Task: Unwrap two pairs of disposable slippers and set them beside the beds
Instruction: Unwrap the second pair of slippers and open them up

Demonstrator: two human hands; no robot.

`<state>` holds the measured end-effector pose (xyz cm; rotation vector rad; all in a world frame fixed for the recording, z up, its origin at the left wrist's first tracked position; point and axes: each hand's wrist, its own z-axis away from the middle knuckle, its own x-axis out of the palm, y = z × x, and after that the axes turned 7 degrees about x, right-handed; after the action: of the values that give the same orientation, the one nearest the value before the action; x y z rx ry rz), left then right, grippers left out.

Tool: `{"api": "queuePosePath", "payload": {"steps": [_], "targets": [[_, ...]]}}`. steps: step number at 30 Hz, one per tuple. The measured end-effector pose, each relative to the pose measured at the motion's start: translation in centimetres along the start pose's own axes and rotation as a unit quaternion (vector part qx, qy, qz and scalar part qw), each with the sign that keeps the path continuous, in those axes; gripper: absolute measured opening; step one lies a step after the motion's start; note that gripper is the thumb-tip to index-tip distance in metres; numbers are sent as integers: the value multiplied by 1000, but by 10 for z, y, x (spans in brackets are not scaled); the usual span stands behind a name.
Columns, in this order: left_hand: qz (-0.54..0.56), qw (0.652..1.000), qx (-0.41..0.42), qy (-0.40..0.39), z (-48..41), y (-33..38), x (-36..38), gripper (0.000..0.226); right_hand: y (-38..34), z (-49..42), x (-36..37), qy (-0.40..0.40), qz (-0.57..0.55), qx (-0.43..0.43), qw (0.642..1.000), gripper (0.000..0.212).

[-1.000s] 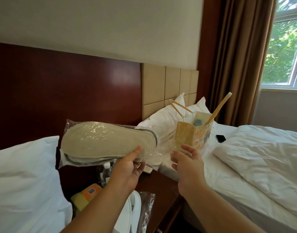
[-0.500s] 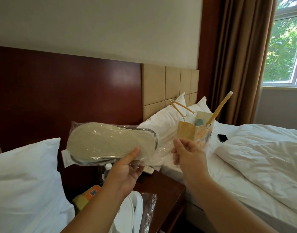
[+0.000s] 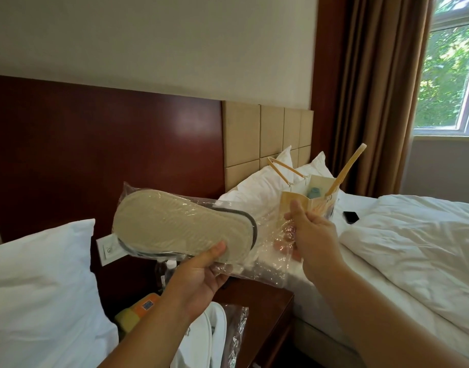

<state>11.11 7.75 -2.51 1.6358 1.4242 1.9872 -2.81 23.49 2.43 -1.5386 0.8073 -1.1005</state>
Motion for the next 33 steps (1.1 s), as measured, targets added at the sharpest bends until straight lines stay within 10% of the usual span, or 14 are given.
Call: {"api": "queuePosePath", "payload": {"steps": [4,7,12,21,33], "targets": [[5,1000,-2,27,-1,0,0,18,2,10,-5,86,23,-123,988,27],[-5,999,4,49,-3,1,-1,23,11,25,-2,-15,121,-242,963,13],[-30,999,19,36,-2,-1,4,18,22,21,5,-88,405,-84,906,25],[-65,998,16,-6,-2,-2,5,7,26,7,9,-280,7,58,958,55],[-70,994,55,55,-13,3,3,46,44,-5,7,-196,-92,109,970,56]]}}
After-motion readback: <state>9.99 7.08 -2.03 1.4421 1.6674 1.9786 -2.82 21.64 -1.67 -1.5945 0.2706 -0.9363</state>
